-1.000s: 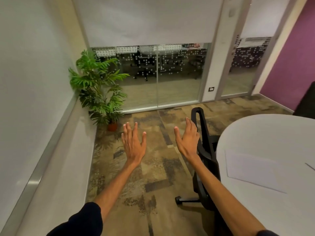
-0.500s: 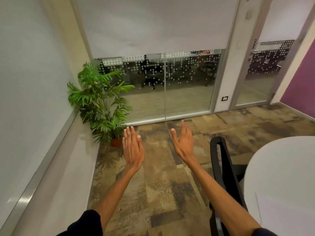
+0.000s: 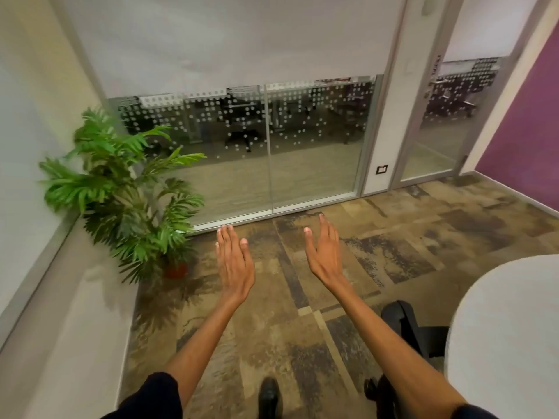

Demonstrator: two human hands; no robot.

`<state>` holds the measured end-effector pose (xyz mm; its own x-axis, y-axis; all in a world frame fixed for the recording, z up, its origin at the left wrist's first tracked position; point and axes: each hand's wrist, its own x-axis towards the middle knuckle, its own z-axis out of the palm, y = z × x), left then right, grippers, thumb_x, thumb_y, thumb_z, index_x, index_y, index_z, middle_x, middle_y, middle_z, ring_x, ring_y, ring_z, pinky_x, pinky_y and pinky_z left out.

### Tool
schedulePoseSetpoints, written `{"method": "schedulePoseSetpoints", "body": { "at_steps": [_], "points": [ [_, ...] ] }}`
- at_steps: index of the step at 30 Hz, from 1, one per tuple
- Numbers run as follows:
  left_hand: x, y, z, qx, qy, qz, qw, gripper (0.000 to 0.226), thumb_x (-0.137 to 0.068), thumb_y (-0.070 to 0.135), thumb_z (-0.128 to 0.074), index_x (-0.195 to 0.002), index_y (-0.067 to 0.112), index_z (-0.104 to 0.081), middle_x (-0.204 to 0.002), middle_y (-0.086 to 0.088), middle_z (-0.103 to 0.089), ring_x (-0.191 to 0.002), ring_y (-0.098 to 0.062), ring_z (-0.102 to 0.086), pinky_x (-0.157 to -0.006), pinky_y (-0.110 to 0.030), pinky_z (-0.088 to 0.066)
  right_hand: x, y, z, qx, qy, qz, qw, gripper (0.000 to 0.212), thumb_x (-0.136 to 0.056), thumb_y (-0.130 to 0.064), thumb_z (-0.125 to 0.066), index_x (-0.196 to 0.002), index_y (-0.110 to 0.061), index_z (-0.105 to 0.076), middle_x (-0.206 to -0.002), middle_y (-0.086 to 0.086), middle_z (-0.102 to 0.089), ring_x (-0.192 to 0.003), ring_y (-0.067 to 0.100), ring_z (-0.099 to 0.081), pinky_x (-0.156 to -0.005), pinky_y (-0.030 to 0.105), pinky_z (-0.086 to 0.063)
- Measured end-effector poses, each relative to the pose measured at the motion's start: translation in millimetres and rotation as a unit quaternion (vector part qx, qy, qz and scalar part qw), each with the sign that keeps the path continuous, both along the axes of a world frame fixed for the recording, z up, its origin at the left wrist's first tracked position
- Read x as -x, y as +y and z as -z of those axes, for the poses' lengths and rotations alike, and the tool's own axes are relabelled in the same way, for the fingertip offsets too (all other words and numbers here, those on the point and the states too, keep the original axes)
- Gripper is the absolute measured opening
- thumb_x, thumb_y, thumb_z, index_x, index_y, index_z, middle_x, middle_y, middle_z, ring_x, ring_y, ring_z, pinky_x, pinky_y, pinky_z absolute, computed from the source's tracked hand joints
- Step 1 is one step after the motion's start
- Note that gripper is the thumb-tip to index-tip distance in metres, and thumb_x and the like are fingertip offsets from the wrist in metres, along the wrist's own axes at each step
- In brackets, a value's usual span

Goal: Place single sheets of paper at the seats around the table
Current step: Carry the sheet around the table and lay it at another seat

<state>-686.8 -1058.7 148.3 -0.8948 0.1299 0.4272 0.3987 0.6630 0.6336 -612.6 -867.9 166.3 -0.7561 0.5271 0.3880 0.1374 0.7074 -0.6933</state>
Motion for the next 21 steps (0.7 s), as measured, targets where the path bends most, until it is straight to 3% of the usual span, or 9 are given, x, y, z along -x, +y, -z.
{"method": "schedulePoseSetpoints", "body": {
  "at_steps": [12,18,21],
  "points": [
    [216,157,-11,-0.021,0.008,0.119,0.993,0.055,-0.106,0.026,-0.028,-0.154,0.003,-0.013,-0.163,-0.01,-0.011,-0.152,-0.018,-0.002,-0.125,-0.035,-0.004,176,124,-7,-0.009,0.002,0.092,0.996,0.065,-0.1,-0.051,-0.03,-0.152,-0.012,-0.025,-0.156,0.008,-0.032,-0.144,0.021,-0.027,-0.119,0.036,-0.022],
    [277,236,-15,-0.031,0.0,0.167,0.986,0.061,-0.105,0.035,-0.023,-0.155,0.004,-0.009,-0.164,-0.01,-0.003,-0.153,-0.018,0.001,-0.125,-0.035,-0.005,224,190,-7,-0.009,-0.002,0.142,0.99,0.063,-0.1,-0.05,-0.032,-0.151,-0.012,-0.028,-0.154,0.008,-0.035,-0.143,0.021,-0.029,-0.118,0.035,-0.022],
    [302,284,-4,-0.023,-0.013,0.185,0.982,0.059,-0.105,0.03,-0.027,-0.154,0.002,-0.011,-0.164,-0.012,-0.005,-0.153,-0.021,-0.001,-0.125,-0.039,-0.008,240,233,4,0.002,-0.004,0.182,0.983,0.063,-0.099,-0.051,-0.031,-0.15,-0.014,-0.029,-0.153,0.008,-0.036,-0.142,0.021,-0.031,-0.117,0.037,-0.024]
  ]
}}
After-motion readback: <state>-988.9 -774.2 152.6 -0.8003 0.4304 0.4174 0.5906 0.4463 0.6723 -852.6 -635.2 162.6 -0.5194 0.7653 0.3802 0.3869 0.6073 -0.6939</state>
